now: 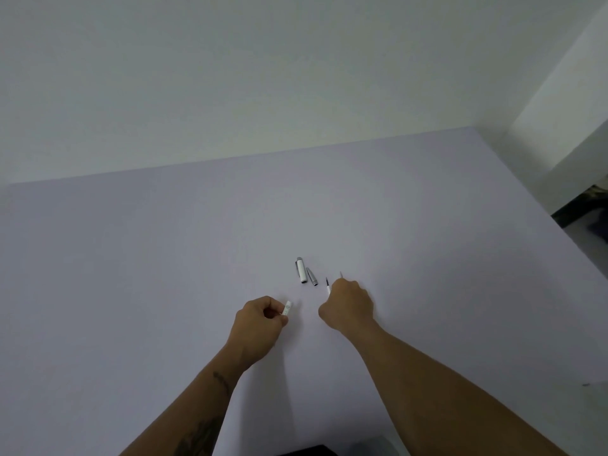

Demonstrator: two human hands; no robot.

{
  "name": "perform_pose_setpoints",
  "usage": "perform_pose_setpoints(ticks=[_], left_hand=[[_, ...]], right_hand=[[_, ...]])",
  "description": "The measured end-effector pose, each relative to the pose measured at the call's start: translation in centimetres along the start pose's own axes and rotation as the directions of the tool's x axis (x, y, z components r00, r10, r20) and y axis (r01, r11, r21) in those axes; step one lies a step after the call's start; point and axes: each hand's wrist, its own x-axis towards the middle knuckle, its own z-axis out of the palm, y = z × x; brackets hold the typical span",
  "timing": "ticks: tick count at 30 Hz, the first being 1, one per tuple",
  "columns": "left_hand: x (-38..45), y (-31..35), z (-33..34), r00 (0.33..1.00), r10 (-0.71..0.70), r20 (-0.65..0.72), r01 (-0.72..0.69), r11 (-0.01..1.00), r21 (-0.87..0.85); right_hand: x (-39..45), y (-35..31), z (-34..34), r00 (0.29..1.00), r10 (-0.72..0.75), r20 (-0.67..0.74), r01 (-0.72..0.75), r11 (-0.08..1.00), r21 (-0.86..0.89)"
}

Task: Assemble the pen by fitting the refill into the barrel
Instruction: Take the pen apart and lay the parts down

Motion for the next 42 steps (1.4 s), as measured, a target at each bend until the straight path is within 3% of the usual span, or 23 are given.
perform_pose_setpoints(ticks=[6, 9, 11, 14, 20, 31, 37, 42], left_hand=[[-0.5, 0.3, 0.4, 1.000, 0.022, 0.020, -0.022, 1.000, 0.014], [-0.6, 0.5, 0.3, 0.999, 0.029, 0.017, -0.029, 1.000, 0.009], [-0.6, 0.6, 0.2, 1.000, 0.027, 0.016, -0.027, 1.000, 0.006], [-0.7, 0.8, 0.4, 0.999, 0.032, 0.026, -0.032, 0.999, 0.000], [-1.0, 1.0, 0.3, 0.998, 0.053, 0.024, -0.053, 0.999, 0.002], [-1.1, 0.8, -0.3, 0.999, 0.039, 0.010, -0.038, 0.998, -0.059], [-0.8, 0.9, -0.3, 0.998, 0.054, 0.014, -0.053, 0.995, -0.086], [-0.1, 1.2, -0.3, 0.999, 0.047, -0.004, -0.047, 0.991, -0.125]], right_hand=[[-0.4, -0.4, -0.6, 0.999, 0.017, 0.045, -0.021, 0.997, 0.074], [-0.5, -1.2, -2.3, 0.999, 0.012, 0.032, -0.022, 0.941, 0.338], [-0.8, -2.1, -3.5, 0.999, -0.004, 0.039, -0.018, 0.826, 0.564], [-1.2, -3.0, -4.3, 0.995, -0.070, 0.065, 0.004, 0.708, 0.706], [-1.6, -3.4, -3.7, 0.997, -0.078, 0.019, 0.042, 0.713, 0.700], [-1.8, -3.7, -3.4, 0.979, -0.176, 0.104, 0.065, 0.750, 0.658], [-1.4, -3.6, -3.6, 0.969, -0.246, 0.030, 0.178, 0.774, 0.607], [-0.7, -3.3, -3.4, 0.936, -0.317, 0.155, 0.191, 0.824, 0.533]])
